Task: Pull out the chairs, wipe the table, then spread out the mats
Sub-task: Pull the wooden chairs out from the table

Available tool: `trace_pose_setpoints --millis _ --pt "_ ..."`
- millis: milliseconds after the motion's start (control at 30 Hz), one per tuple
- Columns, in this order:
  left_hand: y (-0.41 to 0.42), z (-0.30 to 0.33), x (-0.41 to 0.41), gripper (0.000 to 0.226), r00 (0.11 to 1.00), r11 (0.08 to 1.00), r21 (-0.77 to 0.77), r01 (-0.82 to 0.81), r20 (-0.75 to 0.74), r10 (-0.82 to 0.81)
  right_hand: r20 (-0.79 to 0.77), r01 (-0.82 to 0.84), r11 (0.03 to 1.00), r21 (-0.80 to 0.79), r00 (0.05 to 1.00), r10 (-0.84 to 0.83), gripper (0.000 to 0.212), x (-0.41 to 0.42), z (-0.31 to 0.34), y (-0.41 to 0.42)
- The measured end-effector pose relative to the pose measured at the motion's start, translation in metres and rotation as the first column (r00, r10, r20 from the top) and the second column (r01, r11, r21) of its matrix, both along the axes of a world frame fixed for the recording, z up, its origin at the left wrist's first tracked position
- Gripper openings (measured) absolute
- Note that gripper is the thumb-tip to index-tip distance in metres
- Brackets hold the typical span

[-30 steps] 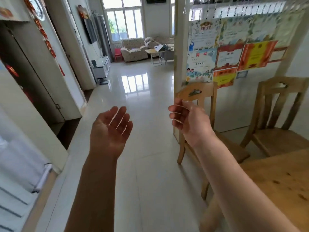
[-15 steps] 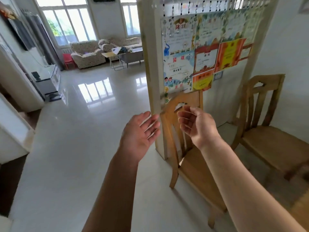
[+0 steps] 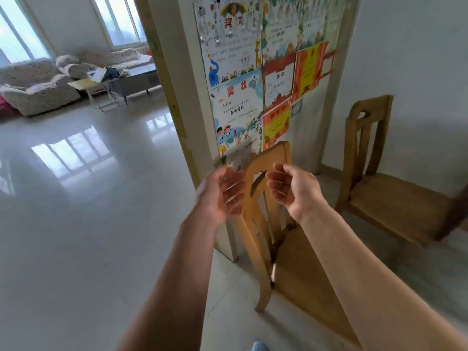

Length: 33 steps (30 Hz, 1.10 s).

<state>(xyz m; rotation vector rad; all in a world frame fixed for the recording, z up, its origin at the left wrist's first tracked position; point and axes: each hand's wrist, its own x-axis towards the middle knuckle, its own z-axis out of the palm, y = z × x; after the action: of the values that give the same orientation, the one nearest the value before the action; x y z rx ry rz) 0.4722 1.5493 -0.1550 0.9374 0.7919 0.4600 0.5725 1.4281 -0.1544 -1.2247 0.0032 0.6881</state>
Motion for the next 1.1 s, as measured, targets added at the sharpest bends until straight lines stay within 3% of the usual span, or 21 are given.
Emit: trace_pose_setpoints --millis 300,433,500,633,700,833,933,1000,1100 --pt "0.103 -0.04 0.122 0.024 0.969 0.989 0.031 0.147 -0.206 -0.138 -0.058 0.143 0.976 -0.164 0.986 -0.154 0.023 0.083 -0.039 0.098" --pt "0.131 -0.057 0.163 0.018 0.915 0.964 0.033 0.265 -0.324 -0.24 -0.061 0.112 0.955 -0.274 0.989 -0.133 0.02 0.103 -0.053 0.125" --pt "0.143 -0.069 0.183 0.031 0.875 0.943 0.039 0.33 -0.388 -0.29 -0.055 0.081 0.938 -0.336 0.993 -0.106 0.02 0.114 -0.06 0.135" --pt "0.162 -0.088 0.218 0.046 0.75 0.853 0.017 0.521 -0.486 -0.448 -0.033 0.052 0.899 -0.436 0.997 -0.074 0.021 0.131 -0.078 0.15" --pt "0.173 -0.098 0.233 0.057 0.651 0.766 0.026 0.642 -0.546 -0.528 -0.027 0.062 0.881 -0.469 0.996 -0.084 0.021 0.135 -0.089 0.16" --pt "0.196 -0.118 0.248 0.048 0.433 0.562 -0.036 0.827 -0.596 -0.676 -0.038 0.056 0.821 -0.568 0.995 -0.094 0.024 0.136 -0.107 0.191" --pt "0.209 -0.131 0.251 0.04 0.257 0.411 -0.169 0.896 -0.557 -0.789 -0.054 0.104 0.827 -0.552 0.986 -0.161 0.027 0.124 -0.111 0.214" --pt "0.214 -0.139 0.251 0.034 0.193 0.358 -0.234 0.904 -0.525 -0.829 -0.063 0.197 0.845 -0.497 0.963 -0.261 0.029 0.114 -0.111 0.224" --pt "0.216 -0.148 0.252 0.047 0.086 0.25 -0.257 0.933 -0.517 -0.851 -0.002 0.235 0.806 -0.543 0.96 -0.281 0.026 0.102 -0.116 0.23"
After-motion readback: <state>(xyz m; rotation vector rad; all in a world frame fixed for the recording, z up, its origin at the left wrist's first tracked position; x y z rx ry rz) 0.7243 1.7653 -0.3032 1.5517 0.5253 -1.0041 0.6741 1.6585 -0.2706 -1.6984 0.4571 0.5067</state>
